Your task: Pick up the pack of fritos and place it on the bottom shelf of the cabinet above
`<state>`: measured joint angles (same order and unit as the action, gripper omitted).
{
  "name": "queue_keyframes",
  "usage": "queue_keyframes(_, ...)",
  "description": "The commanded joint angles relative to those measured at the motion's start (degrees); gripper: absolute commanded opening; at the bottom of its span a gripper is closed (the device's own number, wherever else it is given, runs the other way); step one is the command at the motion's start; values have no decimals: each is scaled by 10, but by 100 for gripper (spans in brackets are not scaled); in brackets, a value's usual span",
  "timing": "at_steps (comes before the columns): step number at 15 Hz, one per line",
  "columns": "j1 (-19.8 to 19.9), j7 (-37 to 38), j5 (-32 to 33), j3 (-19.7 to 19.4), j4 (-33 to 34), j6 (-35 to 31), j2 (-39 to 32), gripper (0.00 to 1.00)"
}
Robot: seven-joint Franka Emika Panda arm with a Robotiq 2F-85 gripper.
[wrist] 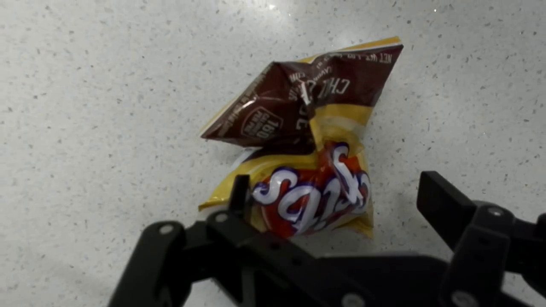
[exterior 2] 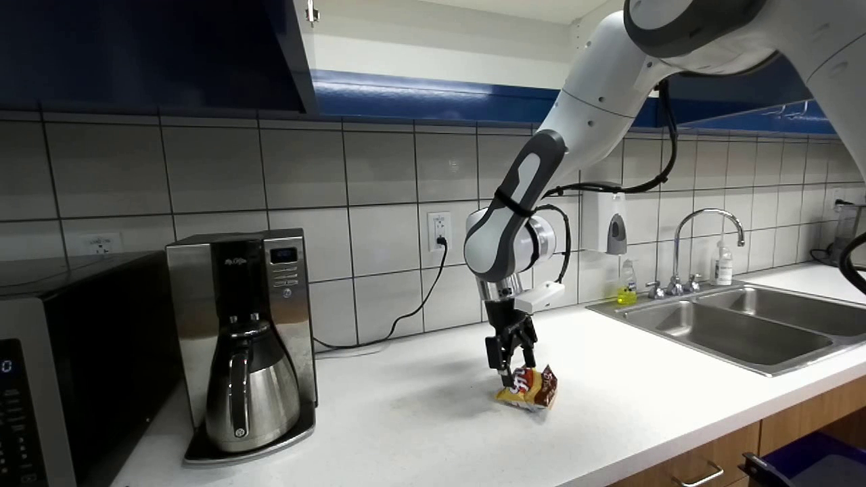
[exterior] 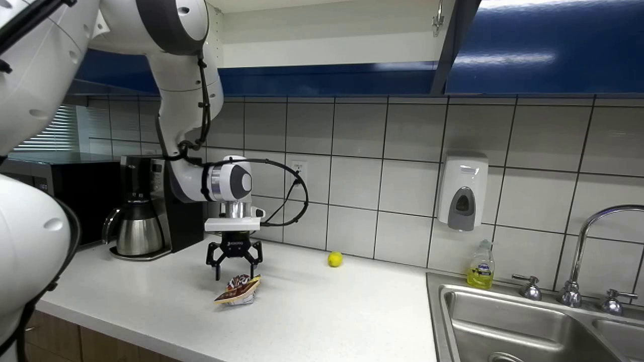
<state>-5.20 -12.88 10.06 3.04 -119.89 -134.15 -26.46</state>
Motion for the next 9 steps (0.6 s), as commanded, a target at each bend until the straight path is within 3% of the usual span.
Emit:
queue_keyframes(1,9,-9,0,8,-20,11,28,100)
queue_keyframes(9,7,-7,4,6,-25,21,35,100)
